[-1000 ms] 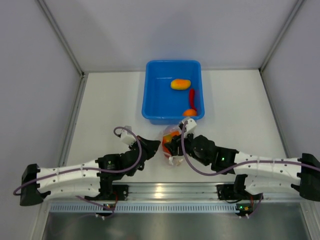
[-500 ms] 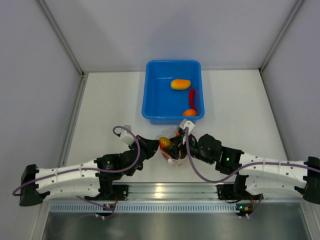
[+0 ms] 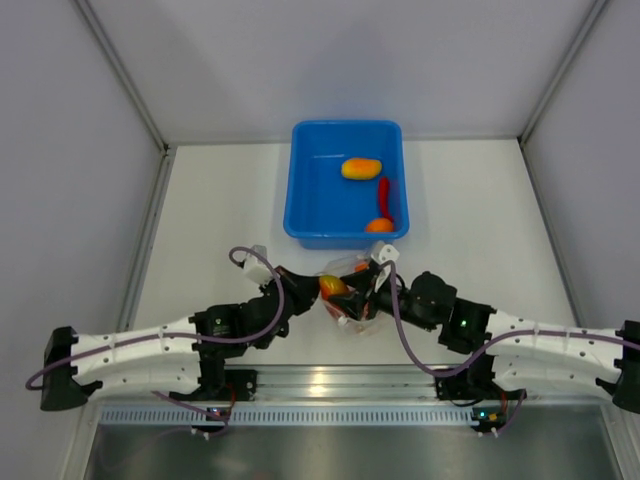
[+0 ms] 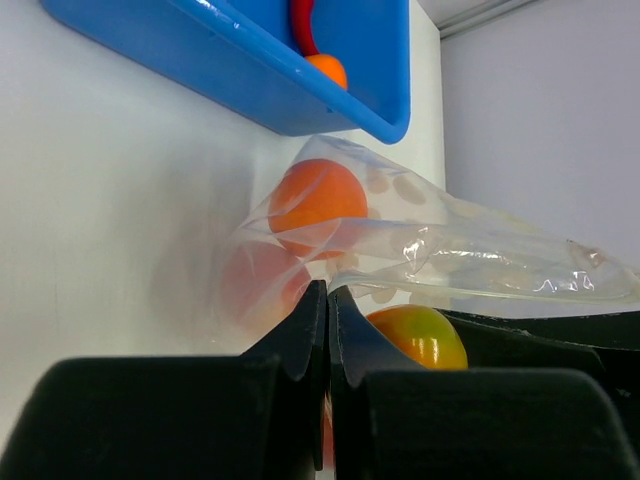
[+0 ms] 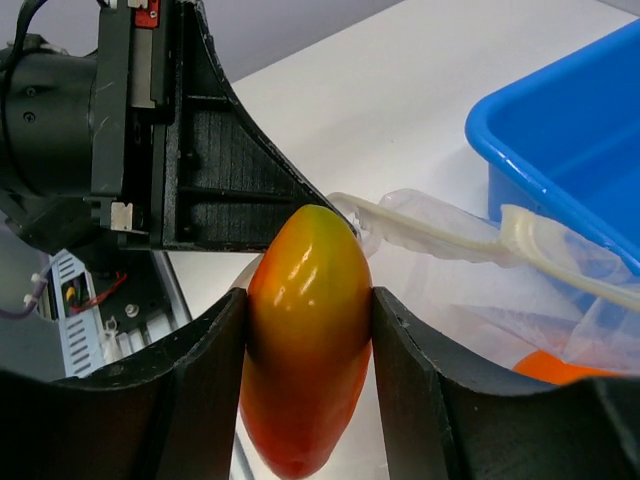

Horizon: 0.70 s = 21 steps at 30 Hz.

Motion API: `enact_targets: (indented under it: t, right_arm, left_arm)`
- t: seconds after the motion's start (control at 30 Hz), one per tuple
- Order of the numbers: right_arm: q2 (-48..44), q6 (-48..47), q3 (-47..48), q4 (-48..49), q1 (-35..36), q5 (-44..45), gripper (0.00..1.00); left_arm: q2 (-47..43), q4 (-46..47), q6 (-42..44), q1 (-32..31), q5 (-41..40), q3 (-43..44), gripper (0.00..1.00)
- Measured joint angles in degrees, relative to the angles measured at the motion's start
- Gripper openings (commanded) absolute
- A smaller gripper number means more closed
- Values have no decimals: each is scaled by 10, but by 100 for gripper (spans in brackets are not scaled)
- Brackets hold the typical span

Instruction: Open the zip-top bag and remove the fake food

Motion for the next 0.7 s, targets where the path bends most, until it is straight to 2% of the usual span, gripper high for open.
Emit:
enact_targets:
  t: [0.27, 0.4, 0.7]
  right_arm:
    - [0, 29, -21, 65, 0, 67, 13]
    - [6, 45, -21, 128, 3, 96, 12]
    - [32, 66, 0, 158, 3, 142, 10]
  left_arm:
    - [40, 10, 0, 4, 9, 10, 0]
    - [49, 13, 0, 3, 27, 10, 0]
    - [50, 13, 0, 3, 37, 11, 0]
